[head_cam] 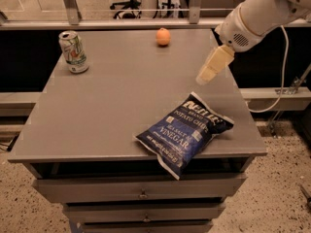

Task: Move orange near blue chip bag

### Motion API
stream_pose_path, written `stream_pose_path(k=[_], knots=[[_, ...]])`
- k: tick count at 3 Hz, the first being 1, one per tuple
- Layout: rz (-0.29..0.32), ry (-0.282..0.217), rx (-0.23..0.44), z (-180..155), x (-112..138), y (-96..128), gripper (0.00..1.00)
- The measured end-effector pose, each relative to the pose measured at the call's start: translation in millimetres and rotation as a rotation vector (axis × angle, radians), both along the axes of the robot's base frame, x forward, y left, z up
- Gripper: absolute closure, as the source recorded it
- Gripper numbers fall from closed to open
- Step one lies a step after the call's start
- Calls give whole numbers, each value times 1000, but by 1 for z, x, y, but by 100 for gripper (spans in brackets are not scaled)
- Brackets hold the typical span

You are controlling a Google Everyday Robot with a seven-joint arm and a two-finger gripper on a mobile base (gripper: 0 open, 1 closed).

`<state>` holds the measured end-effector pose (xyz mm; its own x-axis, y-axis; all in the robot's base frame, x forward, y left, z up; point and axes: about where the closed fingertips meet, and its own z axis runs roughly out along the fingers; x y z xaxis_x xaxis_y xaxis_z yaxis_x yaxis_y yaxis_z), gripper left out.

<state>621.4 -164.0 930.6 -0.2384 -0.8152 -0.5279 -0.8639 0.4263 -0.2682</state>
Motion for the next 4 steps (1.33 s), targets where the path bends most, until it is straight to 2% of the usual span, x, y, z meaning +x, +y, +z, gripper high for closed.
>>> stream_pose_path(k=[1, 2, 3, 4], knots=[[0, 0, 0, 0, 0, 0, 0], [-25, -25, 49, -7, 19, 6, 0], [-64, -86, 164, -14, 70, 21, 0], [-103, -149, 298, -20, 140, 46, 0]])
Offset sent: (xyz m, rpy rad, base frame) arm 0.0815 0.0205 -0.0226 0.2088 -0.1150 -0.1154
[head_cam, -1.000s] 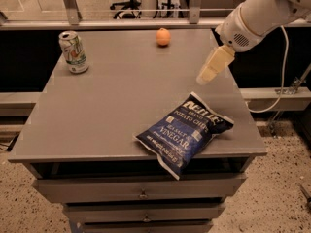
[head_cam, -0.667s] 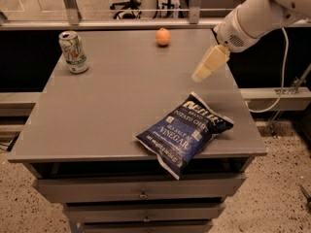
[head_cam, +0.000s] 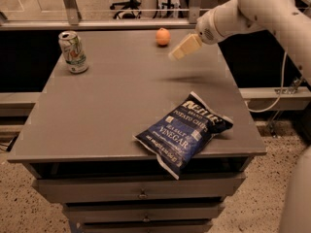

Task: Move orange near blue chip bag

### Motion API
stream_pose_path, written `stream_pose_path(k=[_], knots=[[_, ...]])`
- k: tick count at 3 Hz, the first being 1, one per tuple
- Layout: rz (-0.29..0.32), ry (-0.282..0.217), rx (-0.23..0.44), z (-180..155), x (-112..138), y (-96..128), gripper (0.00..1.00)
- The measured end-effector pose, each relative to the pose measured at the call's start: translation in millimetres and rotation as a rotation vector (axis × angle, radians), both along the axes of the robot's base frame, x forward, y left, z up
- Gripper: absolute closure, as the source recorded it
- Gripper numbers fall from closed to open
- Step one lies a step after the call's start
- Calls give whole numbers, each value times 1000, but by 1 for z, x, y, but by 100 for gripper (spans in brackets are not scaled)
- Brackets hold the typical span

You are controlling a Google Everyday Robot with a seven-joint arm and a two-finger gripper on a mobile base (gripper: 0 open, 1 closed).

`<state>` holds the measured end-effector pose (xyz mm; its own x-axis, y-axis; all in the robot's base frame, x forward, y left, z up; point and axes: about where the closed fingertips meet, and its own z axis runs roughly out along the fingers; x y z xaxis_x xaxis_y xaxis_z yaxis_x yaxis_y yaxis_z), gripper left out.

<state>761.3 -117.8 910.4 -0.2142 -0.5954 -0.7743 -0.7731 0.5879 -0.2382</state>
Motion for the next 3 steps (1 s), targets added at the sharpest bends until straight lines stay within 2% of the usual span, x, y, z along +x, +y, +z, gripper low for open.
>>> stream_pose_path(k=[2, 3], knots=[[-44, -15, 110, -20, 64, 41, 0], [-83, -25, 141, -28, 89, 49, 0]])
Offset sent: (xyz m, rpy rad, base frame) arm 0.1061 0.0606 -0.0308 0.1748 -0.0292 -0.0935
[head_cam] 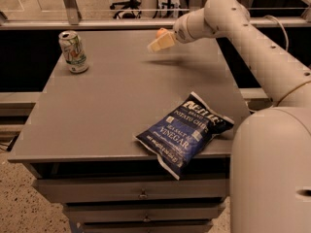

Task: Move orange near blue chip bag

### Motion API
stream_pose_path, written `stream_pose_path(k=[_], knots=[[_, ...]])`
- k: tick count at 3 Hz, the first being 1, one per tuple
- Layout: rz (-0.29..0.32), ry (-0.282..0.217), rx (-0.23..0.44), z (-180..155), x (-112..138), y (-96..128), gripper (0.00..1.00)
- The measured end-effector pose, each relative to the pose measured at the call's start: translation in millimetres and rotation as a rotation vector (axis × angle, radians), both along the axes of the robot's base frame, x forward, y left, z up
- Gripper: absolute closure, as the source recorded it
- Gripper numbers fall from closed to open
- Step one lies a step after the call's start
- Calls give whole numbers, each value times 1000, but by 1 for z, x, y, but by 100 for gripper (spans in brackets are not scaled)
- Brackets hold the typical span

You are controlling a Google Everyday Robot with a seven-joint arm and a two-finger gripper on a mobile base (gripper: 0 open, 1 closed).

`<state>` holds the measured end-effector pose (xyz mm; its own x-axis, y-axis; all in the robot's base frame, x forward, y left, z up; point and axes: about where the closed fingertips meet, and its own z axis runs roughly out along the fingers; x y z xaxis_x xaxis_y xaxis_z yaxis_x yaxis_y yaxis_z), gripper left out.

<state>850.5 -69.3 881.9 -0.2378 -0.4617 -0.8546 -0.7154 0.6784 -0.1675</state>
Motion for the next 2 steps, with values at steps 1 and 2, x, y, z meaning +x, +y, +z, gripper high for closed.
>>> stream_pose_path(k=[1, 2], knots=[[-45, -3, 26, -8, 20, -1, 0], [-88, 10, 69, -15, 38, -2, 0]])
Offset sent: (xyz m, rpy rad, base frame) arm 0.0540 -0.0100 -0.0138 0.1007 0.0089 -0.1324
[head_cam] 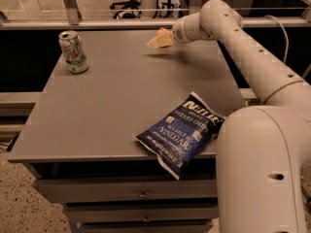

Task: Move orange near blue chip bag

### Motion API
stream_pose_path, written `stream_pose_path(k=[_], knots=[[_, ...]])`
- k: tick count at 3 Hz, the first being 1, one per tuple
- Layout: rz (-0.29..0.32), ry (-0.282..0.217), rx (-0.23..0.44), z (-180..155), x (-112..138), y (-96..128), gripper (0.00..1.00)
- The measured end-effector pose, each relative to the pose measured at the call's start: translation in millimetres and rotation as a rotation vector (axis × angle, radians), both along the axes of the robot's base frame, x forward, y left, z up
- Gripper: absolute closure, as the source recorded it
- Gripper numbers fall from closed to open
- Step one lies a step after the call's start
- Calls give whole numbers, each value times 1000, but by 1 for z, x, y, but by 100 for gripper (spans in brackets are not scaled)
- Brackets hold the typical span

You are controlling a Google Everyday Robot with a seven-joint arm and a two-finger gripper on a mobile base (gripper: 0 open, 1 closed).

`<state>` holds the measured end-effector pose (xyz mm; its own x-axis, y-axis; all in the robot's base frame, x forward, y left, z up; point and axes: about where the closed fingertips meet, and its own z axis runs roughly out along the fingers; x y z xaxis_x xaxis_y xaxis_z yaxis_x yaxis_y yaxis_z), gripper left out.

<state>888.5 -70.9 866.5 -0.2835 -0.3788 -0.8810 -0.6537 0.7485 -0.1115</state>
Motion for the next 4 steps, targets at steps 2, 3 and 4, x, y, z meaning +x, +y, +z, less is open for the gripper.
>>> stream_pose_path(k=[2, 3, 4], knots=[[-6, 47, 52, -13, 6, 10, 44], [12, 51, 68, -10, 3, 14, 66], [70, 43, 76, 2, -13, 19, 90]])
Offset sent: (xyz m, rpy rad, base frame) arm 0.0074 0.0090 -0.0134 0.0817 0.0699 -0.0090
